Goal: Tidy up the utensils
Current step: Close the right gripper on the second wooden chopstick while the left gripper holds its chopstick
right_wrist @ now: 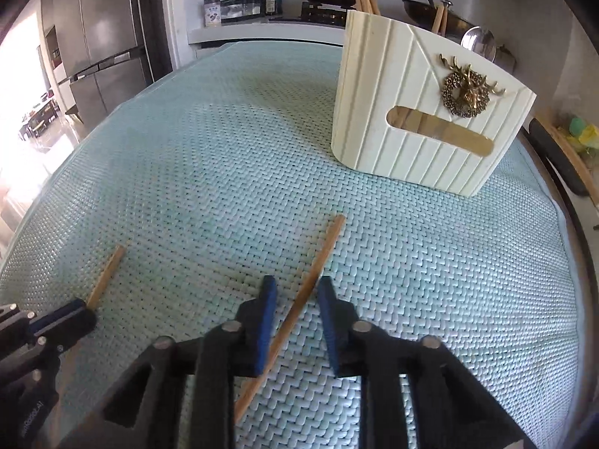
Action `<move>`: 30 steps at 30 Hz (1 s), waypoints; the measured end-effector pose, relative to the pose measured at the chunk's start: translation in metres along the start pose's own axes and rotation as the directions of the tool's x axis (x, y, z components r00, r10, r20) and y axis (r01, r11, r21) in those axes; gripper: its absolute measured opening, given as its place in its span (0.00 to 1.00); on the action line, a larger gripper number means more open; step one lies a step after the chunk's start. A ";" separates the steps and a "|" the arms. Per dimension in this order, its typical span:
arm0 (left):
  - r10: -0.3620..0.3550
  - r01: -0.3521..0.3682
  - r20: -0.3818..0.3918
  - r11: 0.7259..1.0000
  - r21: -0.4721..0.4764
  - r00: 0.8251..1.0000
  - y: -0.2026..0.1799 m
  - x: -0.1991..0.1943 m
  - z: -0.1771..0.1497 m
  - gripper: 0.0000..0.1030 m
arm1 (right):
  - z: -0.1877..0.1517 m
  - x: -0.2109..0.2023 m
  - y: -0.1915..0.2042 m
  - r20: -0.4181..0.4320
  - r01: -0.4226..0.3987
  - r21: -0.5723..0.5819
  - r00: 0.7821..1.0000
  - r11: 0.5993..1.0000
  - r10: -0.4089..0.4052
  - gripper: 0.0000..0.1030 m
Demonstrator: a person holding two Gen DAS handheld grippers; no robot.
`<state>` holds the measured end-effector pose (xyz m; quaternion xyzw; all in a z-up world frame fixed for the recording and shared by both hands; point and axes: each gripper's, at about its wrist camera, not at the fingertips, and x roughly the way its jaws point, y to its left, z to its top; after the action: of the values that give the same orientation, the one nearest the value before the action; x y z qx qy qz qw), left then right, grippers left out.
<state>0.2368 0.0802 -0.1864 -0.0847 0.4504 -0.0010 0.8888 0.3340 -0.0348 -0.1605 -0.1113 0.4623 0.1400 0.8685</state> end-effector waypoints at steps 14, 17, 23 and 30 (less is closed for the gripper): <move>0.019 -0.019 -0.003 1.000 -0.018 1.000 -0.003 -0.003 -0.003 0.05 | -0.035 -0.051 -0.064 0.056 -0.089 0.068 0.995 0.994 0.085 0.06; -0.002 0.001 -0.006 1.000 -0.024 1.000 -0.008 -0.006 -0.003 0.05 | -0.041 -0.065 -0.085 0.077 -0.101 0.105 0.993 0.989 0.093 0.06; -0.063 0.063 0.007 0.997 -0.041 0.998 -0.028 -0.017 -0.002 0.05 | -0.058 -0.089 -0.136 0.085 -0.098 0.165 0.993 0.981 0.085 0.06; -0.060 0.059 -0.011 0.998 -0.025 0.998 -0.051 0.007 0.002 0.05 | -0.078 -0.078 -0.176 0.027 -0.063 0.196 0.998 0.979 0.059 0.06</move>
<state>0.2468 0.0295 -0.1832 -0.1091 0.4530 -0.0224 0.8845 0.2931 -0.2353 -0.1264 -0.0092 0.4678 0.1214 0.8754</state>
